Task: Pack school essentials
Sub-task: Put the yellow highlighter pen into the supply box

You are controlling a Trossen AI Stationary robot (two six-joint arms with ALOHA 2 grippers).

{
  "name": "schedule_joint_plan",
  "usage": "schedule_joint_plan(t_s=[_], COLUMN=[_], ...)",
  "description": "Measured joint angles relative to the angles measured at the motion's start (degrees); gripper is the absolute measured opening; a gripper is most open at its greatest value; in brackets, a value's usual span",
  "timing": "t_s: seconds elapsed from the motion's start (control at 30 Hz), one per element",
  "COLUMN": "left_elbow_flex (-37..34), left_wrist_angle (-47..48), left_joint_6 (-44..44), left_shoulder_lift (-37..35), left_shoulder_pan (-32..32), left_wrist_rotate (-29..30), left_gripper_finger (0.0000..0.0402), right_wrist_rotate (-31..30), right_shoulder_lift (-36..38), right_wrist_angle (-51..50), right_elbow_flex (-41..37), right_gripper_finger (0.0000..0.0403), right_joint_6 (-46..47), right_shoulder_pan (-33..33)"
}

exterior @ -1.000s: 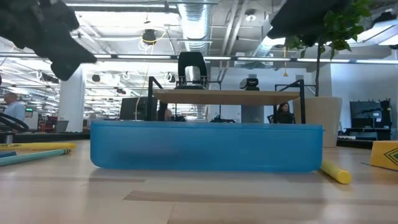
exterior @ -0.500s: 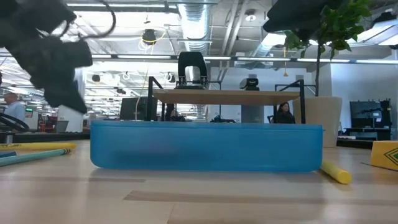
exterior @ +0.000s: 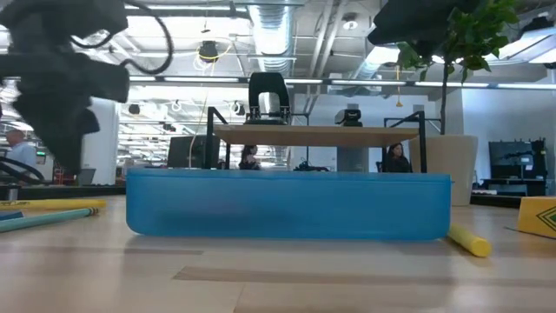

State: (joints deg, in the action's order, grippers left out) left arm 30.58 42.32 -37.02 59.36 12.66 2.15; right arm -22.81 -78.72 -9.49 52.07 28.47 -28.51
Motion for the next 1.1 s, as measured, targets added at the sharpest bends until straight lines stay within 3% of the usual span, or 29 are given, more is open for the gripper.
schedule_joint_plan(t_s=[0.3, 0.8, 0.93, 1.1], left_elbow_flex=[0.34, 0.89, 0.99, 0.8], left_wrist_angle=[4.1, 2.28, 1.69, 1.01], left_joint_6=[-7.15, -5.21, -5.26, -5.82], left_shoulder_lift=[8.87, 18.68, 19.32, 18.57], left_shoulder_pan=[8.93, 7.1, 7.07, 7.1], left_wrist_rotate=[2.44, 3.79, 3.15, 2.62], left_gripper_finger=[0.0151, 0.0145, 0.0106, 0.0019], right_wrist_rotate=[0.09, 0.07, 0.15, 0.15], right_shoulder_lift=[0.0, -0.02, -0.02, -0.02], right_wrist_angle=[0.13, 0.9, 0.96, 0.98], right_elbow_flex=[0.0, 0.02, 0.02, 0.02], right_gripper_finger=[0.012, 0.012, 0.012, 0.012], right_joint_6=[0.15, 0.42, 0.46, 0.46], right_shoulder_pan=[-0.35, -0.35, -0.35, -0.35])
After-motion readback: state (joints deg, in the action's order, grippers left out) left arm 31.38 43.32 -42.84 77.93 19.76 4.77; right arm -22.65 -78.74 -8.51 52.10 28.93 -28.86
